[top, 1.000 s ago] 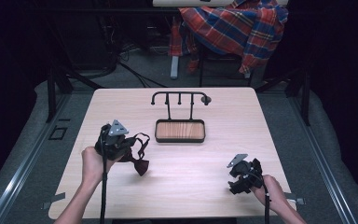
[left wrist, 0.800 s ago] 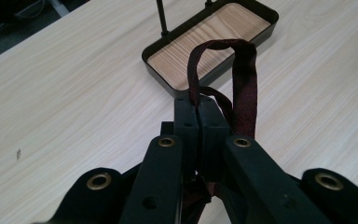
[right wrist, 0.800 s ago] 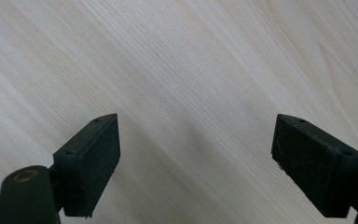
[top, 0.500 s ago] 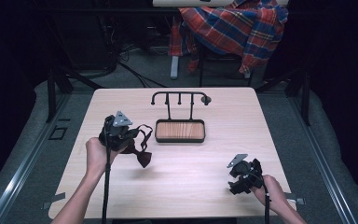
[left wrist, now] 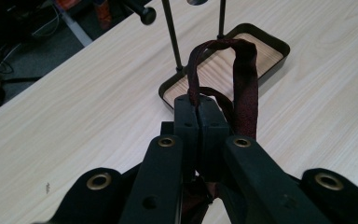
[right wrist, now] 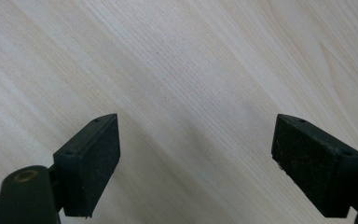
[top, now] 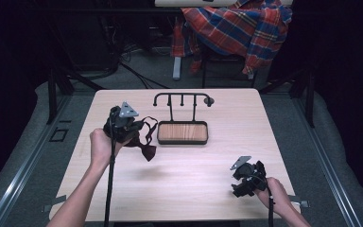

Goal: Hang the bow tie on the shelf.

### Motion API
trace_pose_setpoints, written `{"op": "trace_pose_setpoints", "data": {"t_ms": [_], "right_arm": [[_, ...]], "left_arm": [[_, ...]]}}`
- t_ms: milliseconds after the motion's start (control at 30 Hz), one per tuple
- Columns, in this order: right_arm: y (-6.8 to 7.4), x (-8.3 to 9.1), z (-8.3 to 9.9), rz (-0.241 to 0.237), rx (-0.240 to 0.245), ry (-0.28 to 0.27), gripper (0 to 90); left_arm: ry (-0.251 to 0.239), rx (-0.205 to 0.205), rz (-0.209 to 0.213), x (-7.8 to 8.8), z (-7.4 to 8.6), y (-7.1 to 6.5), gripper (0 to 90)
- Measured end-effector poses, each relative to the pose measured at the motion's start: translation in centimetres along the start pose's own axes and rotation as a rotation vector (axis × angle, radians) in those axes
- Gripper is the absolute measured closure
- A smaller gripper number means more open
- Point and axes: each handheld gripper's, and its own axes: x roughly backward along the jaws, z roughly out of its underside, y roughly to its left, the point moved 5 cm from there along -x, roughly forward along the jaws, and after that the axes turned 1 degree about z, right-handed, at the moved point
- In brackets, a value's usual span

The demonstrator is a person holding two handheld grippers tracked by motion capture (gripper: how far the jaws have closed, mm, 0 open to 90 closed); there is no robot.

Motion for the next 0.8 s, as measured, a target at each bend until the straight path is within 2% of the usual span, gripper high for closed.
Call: {"op": "trace_pose_setpoints", "data": {"t_ms": [333, 800], "right_arm": [[0.0, 0.0, 0.0, -0.001, 0.001, -0.001, 15.1], [0.0, 0.0, 0.0, 0.0, -0.001, 0.001, 15.1]], "left_arm": [[0.005, -0.019, -0.014, 0.1, -2.0, 0.6, 88.2], [0.01, -0.043, -0.021, -0.5, -4.1, 0.6, 88.2]]}}
